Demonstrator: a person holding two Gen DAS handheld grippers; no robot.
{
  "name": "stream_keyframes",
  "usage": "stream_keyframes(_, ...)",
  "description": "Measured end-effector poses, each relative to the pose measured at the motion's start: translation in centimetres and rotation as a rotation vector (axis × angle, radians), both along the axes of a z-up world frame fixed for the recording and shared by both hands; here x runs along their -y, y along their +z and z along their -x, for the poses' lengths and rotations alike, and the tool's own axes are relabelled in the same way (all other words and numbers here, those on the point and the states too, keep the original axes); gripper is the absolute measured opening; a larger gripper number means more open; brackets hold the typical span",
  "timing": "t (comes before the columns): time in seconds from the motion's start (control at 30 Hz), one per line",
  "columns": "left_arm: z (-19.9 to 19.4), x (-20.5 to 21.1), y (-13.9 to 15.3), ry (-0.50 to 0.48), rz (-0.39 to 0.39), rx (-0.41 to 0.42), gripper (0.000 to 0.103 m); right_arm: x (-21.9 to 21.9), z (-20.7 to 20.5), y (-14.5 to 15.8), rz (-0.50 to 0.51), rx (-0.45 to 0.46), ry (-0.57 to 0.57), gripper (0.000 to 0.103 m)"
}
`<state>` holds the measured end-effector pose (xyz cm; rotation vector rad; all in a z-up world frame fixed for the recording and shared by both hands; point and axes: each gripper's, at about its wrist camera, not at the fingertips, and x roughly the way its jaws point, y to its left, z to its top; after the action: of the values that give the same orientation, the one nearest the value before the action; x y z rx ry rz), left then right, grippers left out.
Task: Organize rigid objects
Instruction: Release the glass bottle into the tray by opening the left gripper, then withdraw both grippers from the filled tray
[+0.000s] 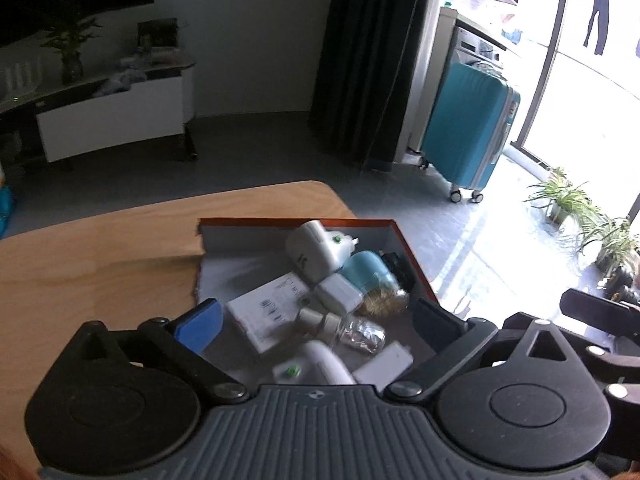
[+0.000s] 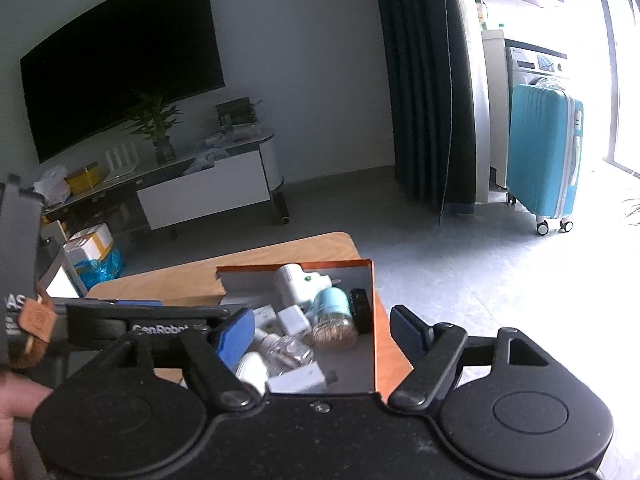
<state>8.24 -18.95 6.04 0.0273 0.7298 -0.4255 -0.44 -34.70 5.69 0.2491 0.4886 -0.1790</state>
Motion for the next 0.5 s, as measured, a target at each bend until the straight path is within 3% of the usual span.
stream_keyframes(0.5, 7.3, -2.5, -0.8, 0.076, -0.028, -0.004, 0.103, -2.1, 5.8, -2.3, 0.0, -0.022, -0.042, 0.094)
